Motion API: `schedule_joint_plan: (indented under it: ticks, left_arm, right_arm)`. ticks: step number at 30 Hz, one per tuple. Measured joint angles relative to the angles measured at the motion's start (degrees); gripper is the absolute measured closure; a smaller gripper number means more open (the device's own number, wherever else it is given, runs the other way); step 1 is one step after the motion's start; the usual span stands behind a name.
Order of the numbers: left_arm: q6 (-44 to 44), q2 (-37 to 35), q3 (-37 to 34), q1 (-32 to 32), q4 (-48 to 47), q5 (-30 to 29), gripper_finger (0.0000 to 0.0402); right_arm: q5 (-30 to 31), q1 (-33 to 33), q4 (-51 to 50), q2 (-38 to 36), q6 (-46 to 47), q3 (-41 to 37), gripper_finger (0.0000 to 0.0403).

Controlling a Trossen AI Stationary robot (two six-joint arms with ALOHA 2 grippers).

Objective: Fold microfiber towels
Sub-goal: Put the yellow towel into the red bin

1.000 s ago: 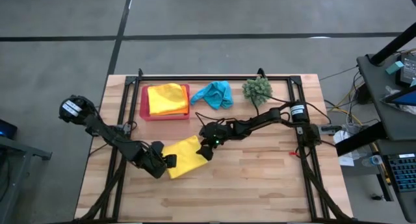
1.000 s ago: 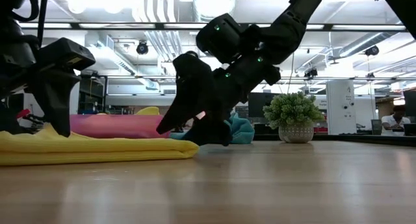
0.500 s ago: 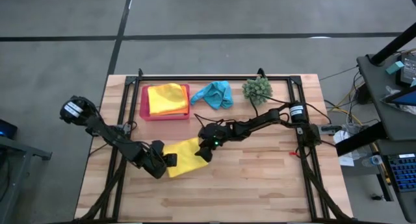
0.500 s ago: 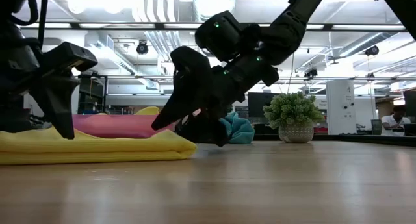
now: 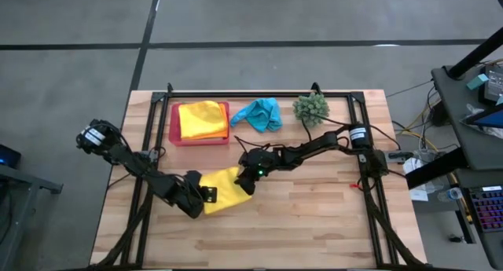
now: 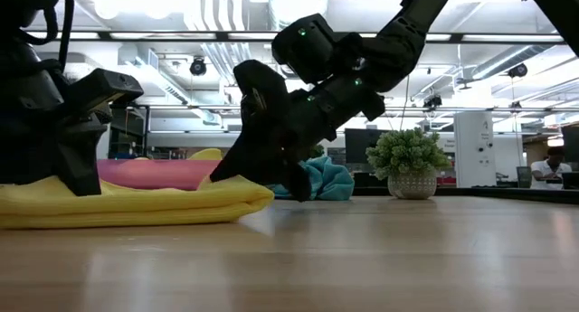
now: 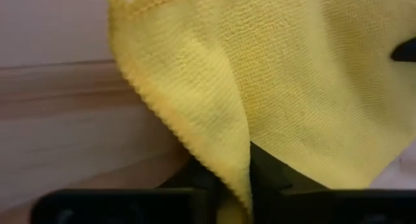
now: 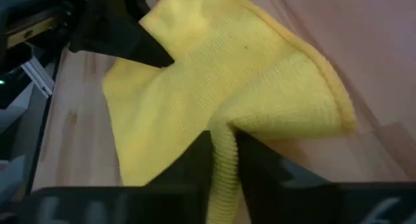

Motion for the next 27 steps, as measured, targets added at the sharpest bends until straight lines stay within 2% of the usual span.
schedule_joint_plan:
  ticks: [2, 5, 13, 18, 22, 27]
  left_arm:
    - [0.58, 0.0, 0.12, -0.02, 0.16, -0.66, 0.0388]
    - [1.84, -0.04, 0.12, -0.01, 0.49, -1.46, 0.0393]
    - [7.81, -2.08, 0.48, 0.37, -1.89, -5.9, 0.0398]
    - [10.24, -5.19, 0.57, 1.08, -4.37, -8.68, 0.0399]
    - [16.43, -9.05, 0.79, 3.26, -4.24, -13.65, 0.04]
    - [27.57, -14.36, 0.96, 8.34, -4.04, -15.54, 0.04]
  right_arm:
    - [-0.02, 0.0, 0.9, 0.61, -0.02, 0.0, 0.0359]
    - [-0.01, 0.0, 0.75, 1.12, -1.04, -0.02, 0.0388]
    - [0.02, -0.13, 0.74, 0.17, -4.69, -0.09, 0.0393]
    - [2.99, -0.44, 0.06, -2.93, -7.67, -0.09, 0.0394]
    - [3.03, -1.98, -1.2, -6.13, -10.24, 0.43, 0.0394]
    - [3.34, -3.89, -1.56, -7.85, -12.04, 1.41, 0.0394]
